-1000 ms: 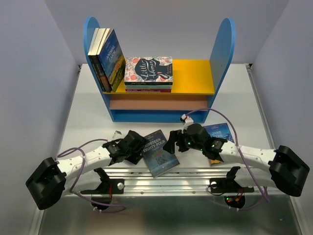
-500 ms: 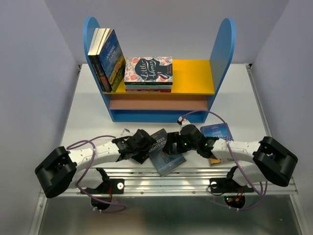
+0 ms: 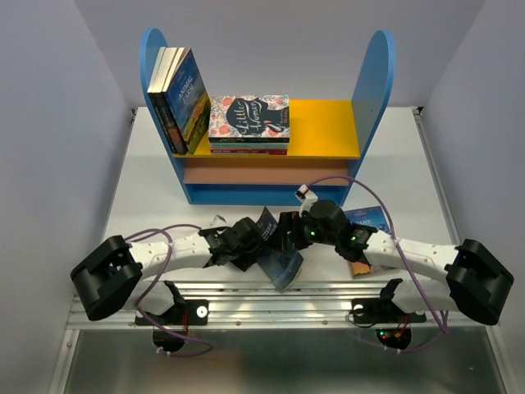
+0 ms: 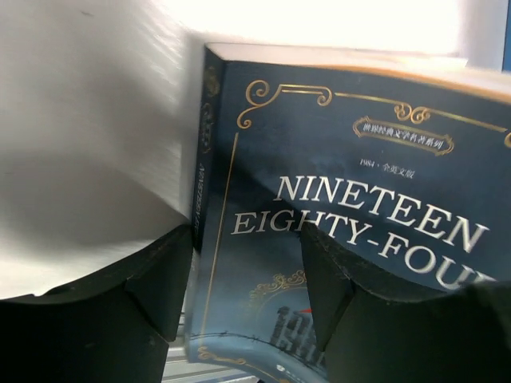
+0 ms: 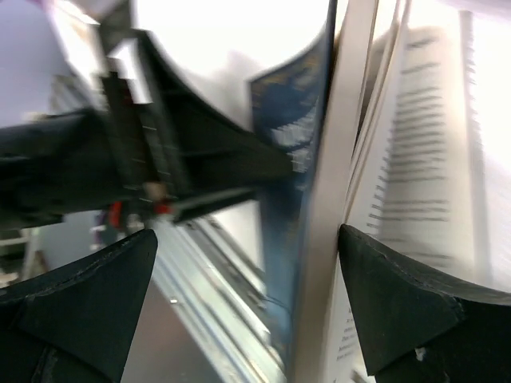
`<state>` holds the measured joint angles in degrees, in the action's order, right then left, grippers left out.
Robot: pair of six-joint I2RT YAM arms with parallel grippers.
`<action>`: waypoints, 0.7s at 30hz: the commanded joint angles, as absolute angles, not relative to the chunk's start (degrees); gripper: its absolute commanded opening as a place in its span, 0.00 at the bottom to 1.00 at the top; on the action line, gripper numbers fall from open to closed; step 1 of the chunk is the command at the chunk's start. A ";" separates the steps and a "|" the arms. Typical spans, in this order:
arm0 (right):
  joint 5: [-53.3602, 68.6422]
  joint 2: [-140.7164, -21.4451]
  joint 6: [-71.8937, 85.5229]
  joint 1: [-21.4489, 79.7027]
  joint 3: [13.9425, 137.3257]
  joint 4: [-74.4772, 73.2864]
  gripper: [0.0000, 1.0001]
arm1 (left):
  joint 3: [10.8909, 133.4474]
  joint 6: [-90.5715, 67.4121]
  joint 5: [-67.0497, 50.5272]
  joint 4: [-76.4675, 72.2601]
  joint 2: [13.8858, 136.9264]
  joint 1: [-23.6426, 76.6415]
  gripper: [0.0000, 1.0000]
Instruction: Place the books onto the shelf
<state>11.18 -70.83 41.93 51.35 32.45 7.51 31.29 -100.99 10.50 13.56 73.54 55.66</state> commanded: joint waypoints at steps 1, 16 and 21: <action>20.47 -70.84 45.79 52.47 35.42 15.55 1.00 | 31.55 -100.29 8.97 12.92 79.09 56.69 0.66; 4.13 -69.96 41.22 52.47 37.88 -4.65 1.00 | 31.64 -101.07 10.28 14.41 78.22 57.13 0.66; 5.10 -69.61 40.87 52.47 37.71 -4.75 0.76 | 31.55 -101.16 10.29 14.59 78.83 57.04 0.66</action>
